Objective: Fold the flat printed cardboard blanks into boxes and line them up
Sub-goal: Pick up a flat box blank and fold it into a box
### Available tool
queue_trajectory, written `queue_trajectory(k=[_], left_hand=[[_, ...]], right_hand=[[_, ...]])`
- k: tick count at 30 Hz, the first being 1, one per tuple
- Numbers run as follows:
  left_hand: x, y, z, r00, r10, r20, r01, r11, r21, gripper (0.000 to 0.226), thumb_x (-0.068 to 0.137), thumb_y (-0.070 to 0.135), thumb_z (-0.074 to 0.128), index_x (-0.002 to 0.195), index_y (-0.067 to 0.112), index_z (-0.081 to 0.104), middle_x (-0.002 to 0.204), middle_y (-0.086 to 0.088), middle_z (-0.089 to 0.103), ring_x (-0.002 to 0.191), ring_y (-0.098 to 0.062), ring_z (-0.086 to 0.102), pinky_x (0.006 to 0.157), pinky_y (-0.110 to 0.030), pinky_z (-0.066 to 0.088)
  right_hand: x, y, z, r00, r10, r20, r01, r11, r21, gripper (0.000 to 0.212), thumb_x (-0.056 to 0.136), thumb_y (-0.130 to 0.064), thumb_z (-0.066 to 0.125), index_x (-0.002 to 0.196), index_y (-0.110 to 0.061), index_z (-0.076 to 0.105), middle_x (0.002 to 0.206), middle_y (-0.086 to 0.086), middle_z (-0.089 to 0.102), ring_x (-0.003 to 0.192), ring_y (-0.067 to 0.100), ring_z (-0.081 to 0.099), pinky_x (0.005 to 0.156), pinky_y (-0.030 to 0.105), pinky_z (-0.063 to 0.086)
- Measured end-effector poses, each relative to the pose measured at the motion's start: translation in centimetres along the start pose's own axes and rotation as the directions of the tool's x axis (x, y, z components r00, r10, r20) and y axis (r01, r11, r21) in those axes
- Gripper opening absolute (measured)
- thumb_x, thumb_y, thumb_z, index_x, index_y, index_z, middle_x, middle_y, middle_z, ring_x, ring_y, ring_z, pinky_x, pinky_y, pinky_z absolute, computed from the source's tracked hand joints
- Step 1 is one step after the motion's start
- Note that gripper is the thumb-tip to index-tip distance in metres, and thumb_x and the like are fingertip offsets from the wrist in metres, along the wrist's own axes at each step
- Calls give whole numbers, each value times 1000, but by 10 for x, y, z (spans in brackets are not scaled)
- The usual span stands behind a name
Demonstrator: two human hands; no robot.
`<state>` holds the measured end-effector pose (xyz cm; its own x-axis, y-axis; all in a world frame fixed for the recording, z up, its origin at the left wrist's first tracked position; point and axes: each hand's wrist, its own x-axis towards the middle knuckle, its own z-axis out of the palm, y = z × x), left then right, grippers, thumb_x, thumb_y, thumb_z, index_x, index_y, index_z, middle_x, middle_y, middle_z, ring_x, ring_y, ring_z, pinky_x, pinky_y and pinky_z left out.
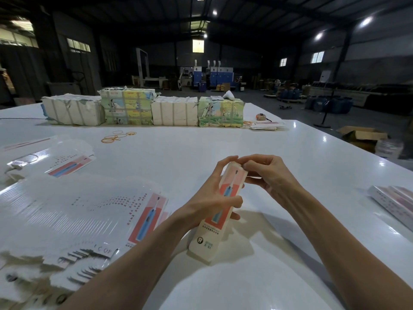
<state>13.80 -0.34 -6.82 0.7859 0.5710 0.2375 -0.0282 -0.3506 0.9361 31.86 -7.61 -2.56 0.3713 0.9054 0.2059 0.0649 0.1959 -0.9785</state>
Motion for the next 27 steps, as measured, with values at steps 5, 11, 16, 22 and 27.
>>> queue_trajectory(k=[5, 11, 16, 22, 27], left_hand=[[0, 1, 0, 1000, -17, -27, 16, 1000, -16, 98, 78, 15, 85, 140, 67, 29, 128, 4, 57, 98, -28, 74, 69, -35, 65], [1, -1, -1, 1000, -25, -10, 25, 999, -26, 95, 77, 12, 85, 139, 63, 34, 127, -2, 59, 97, -32, 74, 72, -42, 66], [3, -4, -2, 1000, -16, -11, 15, 999, -40, 92, 76, 15, 87, 136, 61, 35, 119, -4, 60, 93, -18, 77, 67, -36, 65], [5, -5, 0, 999, -39, 4, 39, 999, -26, 95, 77, 18, 85, 137, 65, 28, 122, -2, 58, 94, -12, 76, 66, -32, 64], [4, -3, -1, 998, -35, -53, 33, 999, -37, 94, 77, 19, 84, 136, 66, 28, 119, 5, 55, 94, -4, 73, 69, -34, 65]], right_hand=[[1, -1, -2, 1000, 18, 10, -18, 999, 44, 27, 100, -1, 61, 92, -10, 85, 102, 16, 79, 97, 32, 78, 73, 35, 64], [3, -1, -8, 999, 34, 29, -34, 999, -1, 25, 99, 0, 62, 91, -10, 84, 101, 15, 79, 96, 32, 78, 71, 34, 64], [4, 3, -8, 998, 33, 51, -33, 999, -11, 24, 99, -2, 63, 92, -11, 85, 101, 15, 79, 97, 30, 78, 74, 35, 64], [7, 4, -10, 997, 38, 61, -35, 998, -47, 24, 99, -4, 63, 93, -13, 85, 102, 13, 80, 98, 29, 78, 73, 33, 64], [5, 5, -4, 994, 49, 101, -54, 997, 49, 15, 97, -18, 71, 103, -15, 85, 109, 14, 79, 105, 29, 76, 78, 33, 64]])
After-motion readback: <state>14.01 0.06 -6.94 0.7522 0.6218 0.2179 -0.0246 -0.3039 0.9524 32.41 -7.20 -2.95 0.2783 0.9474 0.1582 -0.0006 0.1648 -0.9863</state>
